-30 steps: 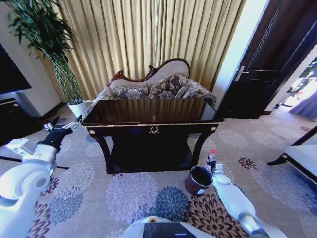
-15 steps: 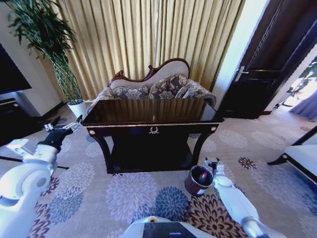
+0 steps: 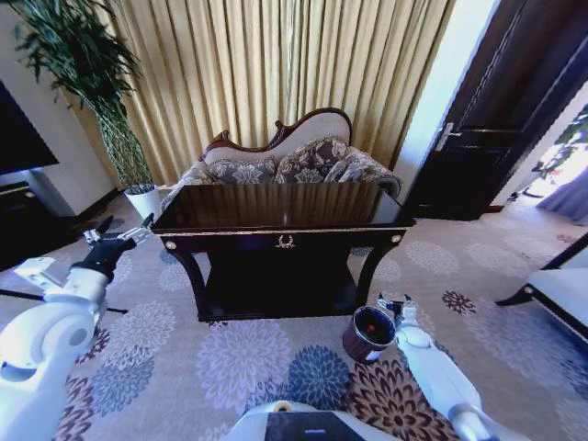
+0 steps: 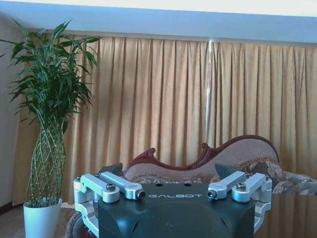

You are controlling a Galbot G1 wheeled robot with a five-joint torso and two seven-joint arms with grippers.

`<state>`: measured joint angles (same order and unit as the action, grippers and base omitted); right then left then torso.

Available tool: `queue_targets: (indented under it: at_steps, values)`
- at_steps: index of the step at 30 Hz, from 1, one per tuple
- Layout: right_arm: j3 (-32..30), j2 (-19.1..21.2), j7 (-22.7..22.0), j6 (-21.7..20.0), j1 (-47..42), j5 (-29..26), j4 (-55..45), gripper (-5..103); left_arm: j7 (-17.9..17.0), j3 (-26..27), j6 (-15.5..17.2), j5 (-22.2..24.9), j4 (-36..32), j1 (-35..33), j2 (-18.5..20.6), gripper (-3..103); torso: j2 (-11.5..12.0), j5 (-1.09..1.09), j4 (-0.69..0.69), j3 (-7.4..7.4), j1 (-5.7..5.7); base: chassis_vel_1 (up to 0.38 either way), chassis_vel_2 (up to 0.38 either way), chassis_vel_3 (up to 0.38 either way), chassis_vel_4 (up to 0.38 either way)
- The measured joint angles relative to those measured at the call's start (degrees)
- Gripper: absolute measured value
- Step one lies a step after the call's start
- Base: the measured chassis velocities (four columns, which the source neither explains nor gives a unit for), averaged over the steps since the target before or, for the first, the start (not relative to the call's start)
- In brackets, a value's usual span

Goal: Move to the front of the table and place the trash on the table into the trash bin.

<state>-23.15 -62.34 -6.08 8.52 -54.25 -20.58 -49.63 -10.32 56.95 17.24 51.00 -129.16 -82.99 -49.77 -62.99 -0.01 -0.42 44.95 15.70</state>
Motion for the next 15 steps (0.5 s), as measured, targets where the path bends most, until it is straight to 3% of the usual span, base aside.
queue_targets:
  at_steps: [5,9,15]
  values:
    - [-0.1,0.5,0.0,-0.5,-0.4,-0.5,-0.7,100,0.0,0.0,0.0,0.0,0.0,0.1,-0.1,100,0.0,0.01,0.0,0.0,0.0,0.0,0.0,0.0,0.0]
    - [0.3,4.6,0.5,-7.7,-6.8,-8.6,-15.1,100,0.0,0.0,0.0,-0.1,0.0,0.1,-0.6,100,0.0,0.01,-0.01,0.0,0.0,0.0,0.0,0.0,0.0]
    - [-2.3,9.4,1.7,-12.9,-14.1,-15.5,-32.9,100,0.0,0.0,0.0,-0.1,0.0,0.1,-1.0,100,0.0,0.0,-0.01,0.0,0.0,0.0,0.0,0.0,0.0]
